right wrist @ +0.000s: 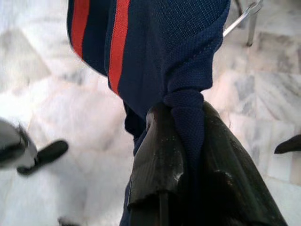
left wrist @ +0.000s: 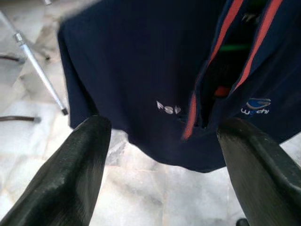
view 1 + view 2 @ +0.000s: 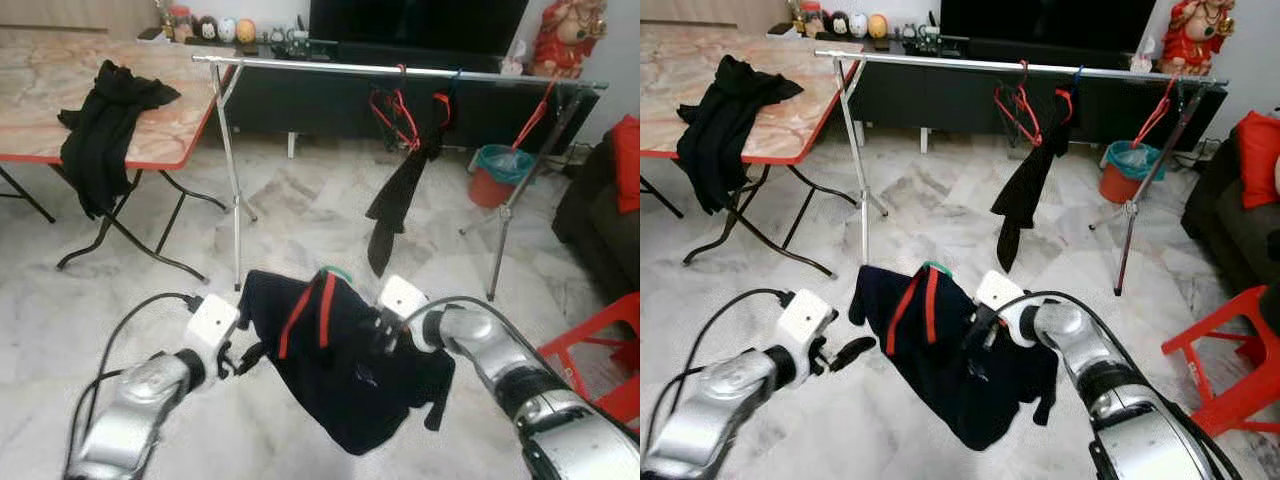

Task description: Hang hanger

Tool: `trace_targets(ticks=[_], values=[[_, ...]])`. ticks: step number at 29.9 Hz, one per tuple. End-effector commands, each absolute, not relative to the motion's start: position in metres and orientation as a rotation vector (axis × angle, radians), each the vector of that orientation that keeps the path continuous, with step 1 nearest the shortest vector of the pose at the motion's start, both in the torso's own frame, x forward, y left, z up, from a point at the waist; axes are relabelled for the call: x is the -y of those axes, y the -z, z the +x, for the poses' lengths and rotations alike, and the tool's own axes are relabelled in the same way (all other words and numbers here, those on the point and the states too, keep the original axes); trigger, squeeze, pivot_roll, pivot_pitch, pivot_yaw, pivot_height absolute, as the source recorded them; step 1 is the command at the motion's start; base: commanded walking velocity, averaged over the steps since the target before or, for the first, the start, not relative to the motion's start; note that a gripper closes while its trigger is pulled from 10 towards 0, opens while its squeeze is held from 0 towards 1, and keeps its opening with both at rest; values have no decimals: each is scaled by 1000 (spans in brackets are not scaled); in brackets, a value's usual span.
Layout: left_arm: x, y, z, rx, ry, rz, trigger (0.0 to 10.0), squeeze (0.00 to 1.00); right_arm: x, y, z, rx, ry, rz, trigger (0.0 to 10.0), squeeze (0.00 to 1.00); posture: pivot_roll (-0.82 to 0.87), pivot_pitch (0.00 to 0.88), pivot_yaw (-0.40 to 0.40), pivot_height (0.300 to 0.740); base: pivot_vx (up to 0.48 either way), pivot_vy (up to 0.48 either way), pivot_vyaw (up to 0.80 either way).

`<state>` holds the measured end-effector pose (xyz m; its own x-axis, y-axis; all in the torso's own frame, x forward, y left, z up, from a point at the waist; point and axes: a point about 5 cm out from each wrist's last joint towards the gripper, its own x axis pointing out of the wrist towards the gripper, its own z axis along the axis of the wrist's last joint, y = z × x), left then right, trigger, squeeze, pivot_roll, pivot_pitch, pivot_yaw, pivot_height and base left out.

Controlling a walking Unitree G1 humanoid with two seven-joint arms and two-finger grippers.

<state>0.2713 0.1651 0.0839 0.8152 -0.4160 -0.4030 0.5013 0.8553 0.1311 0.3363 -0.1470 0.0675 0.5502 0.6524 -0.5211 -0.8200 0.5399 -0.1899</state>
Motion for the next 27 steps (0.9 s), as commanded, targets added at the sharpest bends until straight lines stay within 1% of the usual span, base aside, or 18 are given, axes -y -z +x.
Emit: trace_targets(ticks=[1,13,16,27], values=[[-165,-84,274,-370,478,228,10000,0,147,-78,343,-373,-873,-408,0,0,65,0,-67,740,0,0,0],[-162,-79,278,-388,481,223,10000,0,134,-73,339,-357,-913,-352,0,0,65,0,-45,740,0,0,0],[-159,-75,276,-393,548,220,10000,0,131,-75,339,-357,-933,-337,0,0,65,0,-33,740,0,0,0],[-156,-70,277,-408,559,217,10000,0,118,-80,338,-343,-1017,-301,0,0,72,0,-25,740,0,0,0]])
